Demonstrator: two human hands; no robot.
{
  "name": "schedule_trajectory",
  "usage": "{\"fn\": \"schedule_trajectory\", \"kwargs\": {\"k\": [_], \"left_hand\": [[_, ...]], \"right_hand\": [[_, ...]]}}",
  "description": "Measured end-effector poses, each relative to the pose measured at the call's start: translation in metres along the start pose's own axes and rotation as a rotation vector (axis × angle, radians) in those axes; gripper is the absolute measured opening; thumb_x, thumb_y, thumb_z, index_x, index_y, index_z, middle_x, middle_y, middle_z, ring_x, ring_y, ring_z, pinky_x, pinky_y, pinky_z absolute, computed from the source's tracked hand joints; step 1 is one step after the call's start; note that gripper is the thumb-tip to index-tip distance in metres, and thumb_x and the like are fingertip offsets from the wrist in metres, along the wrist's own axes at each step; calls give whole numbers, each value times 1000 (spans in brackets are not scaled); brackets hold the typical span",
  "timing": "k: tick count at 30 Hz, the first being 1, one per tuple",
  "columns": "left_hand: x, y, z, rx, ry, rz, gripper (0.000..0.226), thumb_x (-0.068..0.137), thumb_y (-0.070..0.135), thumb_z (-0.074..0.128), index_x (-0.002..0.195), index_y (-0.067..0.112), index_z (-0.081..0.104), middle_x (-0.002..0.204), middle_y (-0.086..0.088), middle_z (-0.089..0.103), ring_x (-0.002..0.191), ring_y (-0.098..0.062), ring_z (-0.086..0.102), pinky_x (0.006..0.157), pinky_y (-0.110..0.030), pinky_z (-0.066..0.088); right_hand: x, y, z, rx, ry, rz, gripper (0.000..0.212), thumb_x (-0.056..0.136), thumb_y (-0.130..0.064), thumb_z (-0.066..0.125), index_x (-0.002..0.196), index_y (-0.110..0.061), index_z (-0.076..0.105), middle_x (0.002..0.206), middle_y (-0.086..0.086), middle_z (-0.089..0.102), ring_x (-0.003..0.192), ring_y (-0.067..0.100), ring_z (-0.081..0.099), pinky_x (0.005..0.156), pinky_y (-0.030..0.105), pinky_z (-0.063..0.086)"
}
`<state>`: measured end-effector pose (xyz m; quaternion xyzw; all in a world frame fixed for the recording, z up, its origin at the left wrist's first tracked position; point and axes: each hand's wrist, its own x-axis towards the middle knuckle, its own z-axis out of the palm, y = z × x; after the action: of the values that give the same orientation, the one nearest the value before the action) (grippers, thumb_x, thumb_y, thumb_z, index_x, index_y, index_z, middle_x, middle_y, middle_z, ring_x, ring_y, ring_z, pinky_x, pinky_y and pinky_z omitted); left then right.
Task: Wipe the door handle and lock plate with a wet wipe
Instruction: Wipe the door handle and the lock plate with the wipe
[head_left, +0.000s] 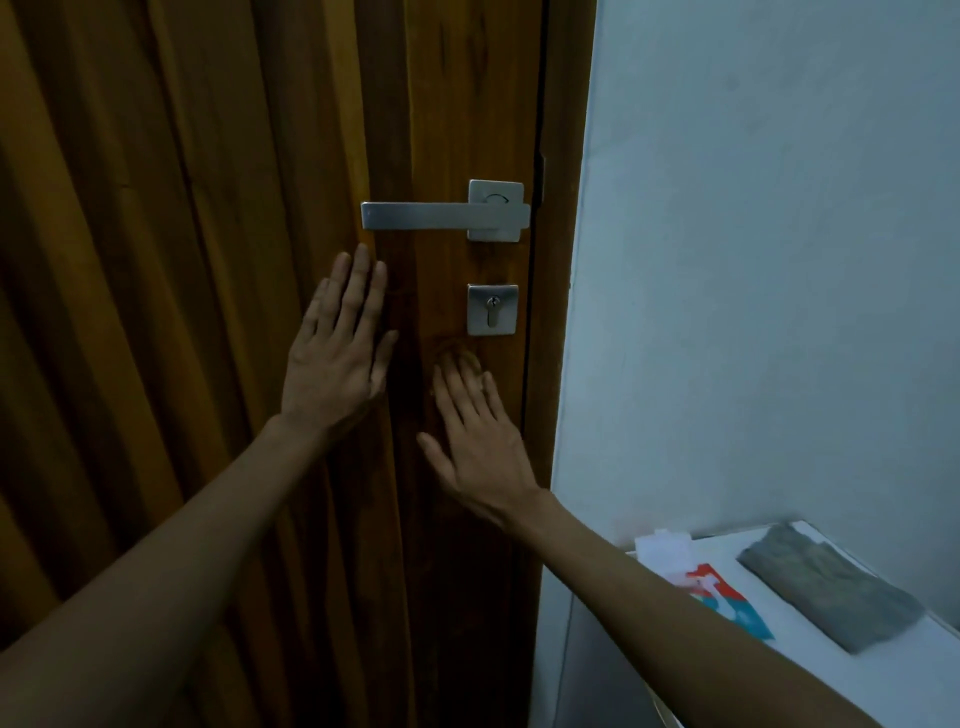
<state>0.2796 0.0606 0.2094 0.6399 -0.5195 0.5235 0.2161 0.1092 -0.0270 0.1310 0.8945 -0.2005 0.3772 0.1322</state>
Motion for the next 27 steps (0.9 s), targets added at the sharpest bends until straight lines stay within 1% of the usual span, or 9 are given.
{"fn": "schedule_trajectory", "kwargs": {"k": [2,5,9,15,17,20,23,25,27], "left_hand": [[0,-7,-1,39,-11,45,65,105,42,28,158,8,10,165,-15,7,154,-27,4,125,-40,13],[-1,-9,0,53,-25,57,67,105,45,27,158,9,8,165,-15,5,154,-27,4,125,-41,13],[-1,-7,4,63,-7,39,66,106,43,29,158,8,8,165,-15,6,154,-27,4,125,-41,12],[-2,-8,2,45,-7,64,66,106,42,30,158,7,9,165,-16,7,154,-27,5,124,-42,16],[-2,-9,1,50,-13,64,66,106,42,29,158,7,9,165,-16,6,154,-27,4,125,-43,16],[-2,-9,1,42,-25,59,66,106,42,28,158,7,8,165,-15,4,154,-27,2,125,-43,15],[-2,-8,1,32,-18,49,66,106,42,28,158,7,8,165,-15,5,154,-26,2,125,-42,15],[-2,-8,1,21,-17,61,65,106,42,28,157,6,10,165,-16,7,154,-26,3,125,-43,16],[-2,-9,0,24,-15,66,65,106,42,29,157,6,11,165,-16,8,154,-27,4,124,-44,18]], "right_hand": [[0,8,1,-42,6,-39,67,103,-45,34,155,-10,11,164,9,5,152,19,-4,124,41,4],[-14,29,0,-14,50,123,66,102,-43,36,155,-11,12,163,8,10,152,19,-1,124,44,9],[-14,21,-1,90,90,299,71,101,-44,35,156,-10,5,164,9,0,152,18,-8,124,38,-4],[-16,14,9,-105,-85,-127,70,103,-48,32,156,-10,8,164,8,2,152,19,-5,124,41,2],[-25,29,11,-124,-80,-114,70,102,-49,32,156,-11,9,164,7,5,152,19,-2,124,40,0],[-35,47,8,-93,-16,92,70,102,-49,33,156,-10,11,163,8,8,152,21,4,124,40,0],[-18,39,1,-27,62,193,71,102,-46,35,155,-6,11,163,11,6,152,21,-2,124,42,0],[-6,25,-3,-17,48,133,70,102,-44,35,155,-6,11,164,11,4,152,21,-4,124,42,0],[-4,16,-1,-63,-32,-53,69,102,-45,33,156,-9,10,164,9,3,152,19,-5,124,43,4]]}}
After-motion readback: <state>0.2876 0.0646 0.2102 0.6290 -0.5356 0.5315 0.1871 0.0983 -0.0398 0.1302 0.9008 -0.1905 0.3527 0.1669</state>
